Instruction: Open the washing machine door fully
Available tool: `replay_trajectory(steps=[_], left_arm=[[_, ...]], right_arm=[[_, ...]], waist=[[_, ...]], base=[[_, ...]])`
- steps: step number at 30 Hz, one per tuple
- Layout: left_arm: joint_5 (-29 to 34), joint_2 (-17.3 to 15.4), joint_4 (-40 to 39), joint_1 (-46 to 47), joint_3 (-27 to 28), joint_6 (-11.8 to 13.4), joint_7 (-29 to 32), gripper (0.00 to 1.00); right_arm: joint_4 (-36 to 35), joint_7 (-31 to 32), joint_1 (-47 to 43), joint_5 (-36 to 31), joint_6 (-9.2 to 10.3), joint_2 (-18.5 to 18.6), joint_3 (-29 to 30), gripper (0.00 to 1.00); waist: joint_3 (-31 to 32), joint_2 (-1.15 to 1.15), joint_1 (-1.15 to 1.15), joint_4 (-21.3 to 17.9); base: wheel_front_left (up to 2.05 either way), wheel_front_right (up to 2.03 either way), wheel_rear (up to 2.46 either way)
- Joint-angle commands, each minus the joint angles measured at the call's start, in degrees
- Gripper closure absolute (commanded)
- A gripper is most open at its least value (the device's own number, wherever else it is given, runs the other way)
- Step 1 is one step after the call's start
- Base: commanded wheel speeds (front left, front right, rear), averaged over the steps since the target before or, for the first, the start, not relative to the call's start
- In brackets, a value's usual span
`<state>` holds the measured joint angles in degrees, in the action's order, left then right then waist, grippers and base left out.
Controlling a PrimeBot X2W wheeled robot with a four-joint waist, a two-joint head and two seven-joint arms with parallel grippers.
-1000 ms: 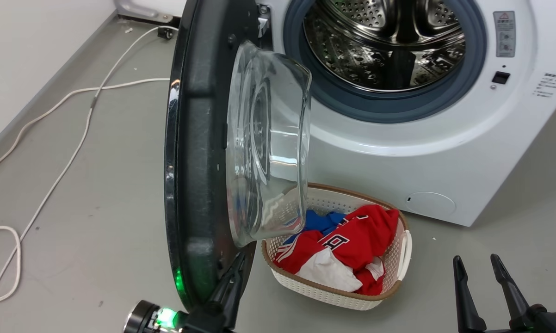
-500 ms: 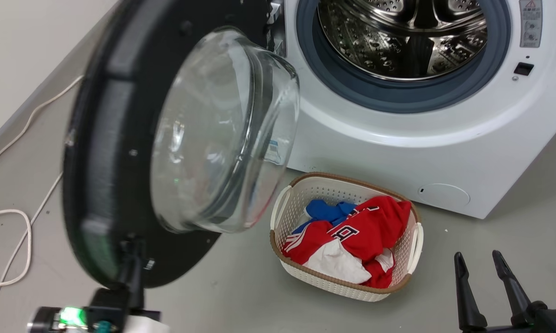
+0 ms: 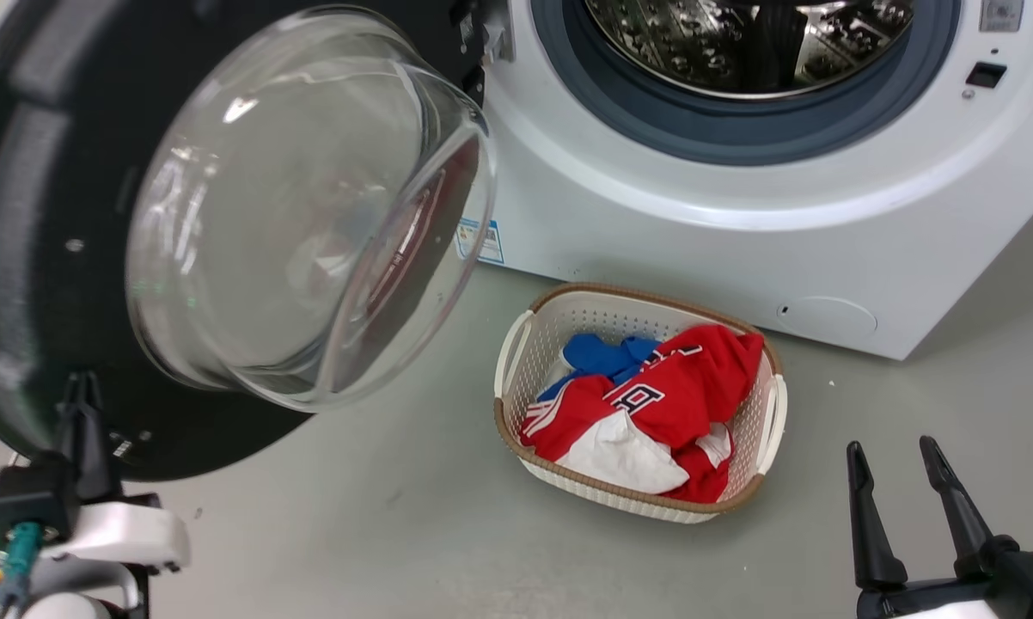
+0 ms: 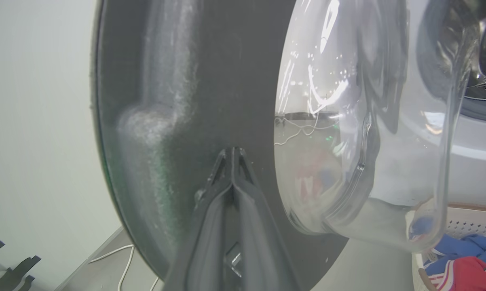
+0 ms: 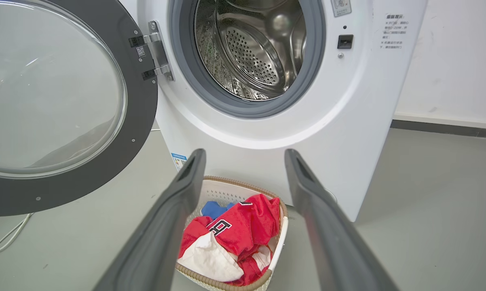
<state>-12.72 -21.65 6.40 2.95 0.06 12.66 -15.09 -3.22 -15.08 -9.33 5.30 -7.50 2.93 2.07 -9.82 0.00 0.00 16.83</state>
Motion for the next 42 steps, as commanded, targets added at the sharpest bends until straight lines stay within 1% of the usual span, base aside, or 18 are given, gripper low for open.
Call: replay_trajectory(steps=[1, 11, 20, 28, 35, 42], left_arm=[[-0.2, -0.7, 0.8, 1.2, 0.9, 0.0, -0.1, 1.0], [-3.3, -1.5, 8.7, 7.2, 7.7, -1.9, -0.1, 1.0], [-3.6, -2.5, 14.4, 12.6, 13.0, -4.7, -0.1, 1.0], [-2.7, -3.7, 20.6, 17.0, 16.9, -8.0, -0.1, 1.0], [-0.6, -3.8, 23.9, 18.8, 19.1, -10.5, -0.1, 1.0], [2.5, -2.6, 22.5, 16.8, 20.0, -12.0, -0.1, 1.0]], right_arm=[[-0.2, -0.1, 1.0, -0.2, 0.01, -0.1, 0.1, 0.0], [-0.6, -0.1, 2.8, -1.6, 0.01, -0.1, 0.6, 0.0], [-0.6, -0.1, 4.0, -2.4, 0.01, -0.1, 0.4, 0.0], [-0.3, -0.1, 5.0, -2.8, 0.01, -0.1, 0.4, 0.0], [0.4, -0.1, 5.2, -2.1, 0.01, -0.1, 0.5, 0.0], [0.7, -0.1, 4.1, -0.8, 0.01, -0.1, 0.6, 0.0]], waist=[[-0.7, 0.0, 0.0, -0.3], [-4.3, 0.0, 0.0, -1.4], [-6.2, 0.0, 0.0, -2.3], [-7.1, 0.0, 0.0, -3.4], [-6.1, 0.0, 0.0, -4.2], [-2.6, 0.0, 0.0, -4.8]], base=[[0.0, 0.0, 0.0], [0.0, 0.0, 0.0], [0.0, 0.0, 0.0], [0.0, 0.0, 0.0], [0.0, 0.0, 0.0], [0.0, 0.0, 0.0]])
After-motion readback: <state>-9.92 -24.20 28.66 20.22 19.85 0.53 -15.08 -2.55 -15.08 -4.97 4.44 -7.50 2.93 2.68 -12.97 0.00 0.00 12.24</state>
